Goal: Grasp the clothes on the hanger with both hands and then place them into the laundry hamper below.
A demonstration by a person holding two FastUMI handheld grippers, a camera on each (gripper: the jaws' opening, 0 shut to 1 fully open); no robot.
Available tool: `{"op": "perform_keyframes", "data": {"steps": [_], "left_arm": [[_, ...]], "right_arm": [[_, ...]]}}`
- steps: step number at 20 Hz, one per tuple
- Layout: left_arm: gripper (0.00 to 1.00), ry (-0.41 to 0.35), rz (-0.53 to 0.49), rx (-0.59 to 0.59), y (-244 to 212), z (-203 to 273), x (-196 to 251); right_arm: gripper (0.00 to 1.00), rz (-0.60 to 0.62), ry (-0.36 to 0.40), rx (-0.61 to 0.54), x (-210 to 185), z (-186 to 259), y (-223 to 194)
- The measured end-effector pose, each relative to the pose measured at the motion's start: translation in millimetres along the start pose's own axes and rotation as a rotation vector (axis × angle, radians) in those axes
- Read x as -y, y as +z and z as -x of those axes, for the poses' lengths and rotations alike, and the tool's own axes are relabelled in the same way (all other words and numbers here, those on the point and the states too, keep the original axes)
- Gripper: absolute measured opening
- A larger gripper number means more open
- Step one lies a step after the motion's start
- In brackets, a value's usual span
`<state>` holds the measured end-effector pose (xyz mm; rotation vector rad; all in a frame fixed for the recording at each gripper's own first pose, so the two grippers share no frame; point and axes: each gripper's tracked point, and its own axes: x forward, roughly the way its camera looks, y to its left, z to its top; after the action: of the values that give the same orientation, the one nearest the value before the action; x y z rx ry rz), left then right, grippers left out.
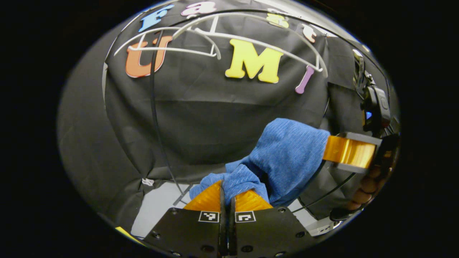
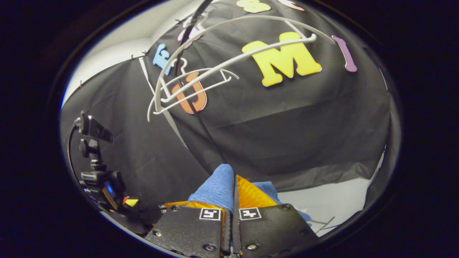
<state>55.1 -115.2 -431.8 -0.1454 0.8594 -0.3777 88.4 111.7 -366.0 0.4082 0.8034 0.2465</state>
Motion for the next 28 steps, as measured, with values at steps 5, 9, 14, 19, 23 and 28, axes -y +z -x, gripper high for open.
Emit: {"op": "perform_keyframes", "data": {"steps": [5, 9, 14, 19, 23, 28], "left_arm": [[0.02, 0.021, 0.06, -0.076, -32.8, -20.3, -7.3], [0.02, 0.044, 0.073, -0.134, -53.8, -34.3, -12.2], [0.02, 0.083, 0.106, -0.218, -89.5, -54.7, -21.9], [0.02, 0.12, 0.11, -0.304, -118.8, -67.1, -32.1], [0.06, 0.175, 0.129, -0.392, -138.7, -64.4, -47.0], [0.44, 0.177, 0.201, -0.483, -156.1, -61.3, -58.0]], "right_arm": [[0.06, -0.021, -0.036, -0.071, 20.3, -19.3, -28.6], [0.06, -0.036, -0.072, -0.134, 41.3, -36.6, -51.6], [0.06, -0.017, -0.149, -0.209, 66.4, -58.8, -85.1], [0.06, 0.029, -0.217, -0.303, 88.5, -70.7, -118.0], [0.14, 0.09, -0.315, -0.392, 114.8, -66.2, -133.2], [0.41, 0.126, -0.336, -0.461, 122.6, -57.6, -132.7]]}}
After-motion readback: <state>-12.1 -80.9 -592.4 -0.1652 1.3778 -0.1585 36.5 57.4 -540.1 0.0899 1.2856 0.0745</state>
